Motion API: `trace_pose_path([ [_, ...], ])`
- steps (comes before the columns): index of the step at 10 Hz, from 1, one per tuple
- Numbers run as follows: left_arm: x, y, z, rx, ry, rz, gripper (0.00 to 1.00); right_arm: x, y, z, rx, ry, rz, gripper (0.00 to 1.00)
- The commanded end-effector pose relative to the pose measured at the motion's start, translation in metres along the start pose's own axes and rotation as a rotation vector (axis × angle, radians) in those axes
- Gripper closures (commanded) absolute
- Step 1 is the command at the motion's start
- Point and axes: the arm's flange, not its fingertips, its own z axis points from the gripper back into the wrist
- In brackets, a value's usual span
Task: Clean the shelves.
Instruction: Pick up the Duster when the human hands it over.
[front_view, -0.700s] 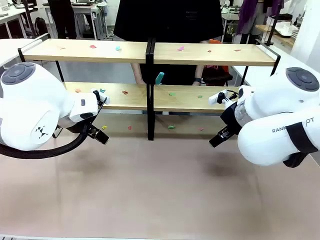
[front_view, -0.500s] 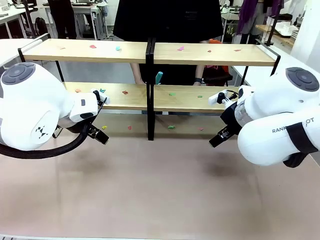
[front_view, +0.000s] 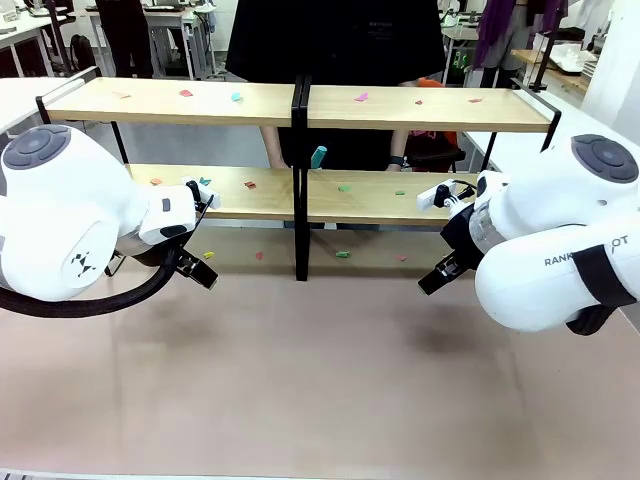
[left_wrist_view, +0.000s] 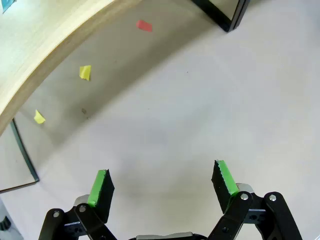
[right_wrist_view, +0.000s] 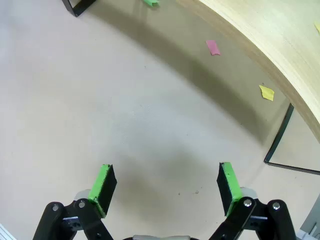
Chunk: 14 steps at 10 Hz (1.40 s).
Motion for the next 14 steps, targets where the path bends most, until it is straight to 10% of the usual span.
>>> trace_pose_path([
  [1, 0.0, 0.0, 0.0, 0.0, 0.0, -0.001, 0.0, 0.0, 0.0, 0.0, 0.0, 0.0, -0.002, 0.0],
  [3, 0.0, 0.0, 0.0, 0.0, 0.0, 0.0, 0.0, 0.0, 0.0, 0.0, 0.0, 0.0, 0.0, 0.0],
  [7, 0.039, -0.024, 0.143, -0.28, 0.061, -0.007, 0.0, -0.037, -0.045, 0.129, 0.175, 0.071, -0.198, 0.0],
  [14, 0.006, 0.078, 0.319, 0.007, -0.218, 0.146, 0.0, -0.036, -0.075, 0.274, -0.021, -0.265, -0.22, 0.0],
])
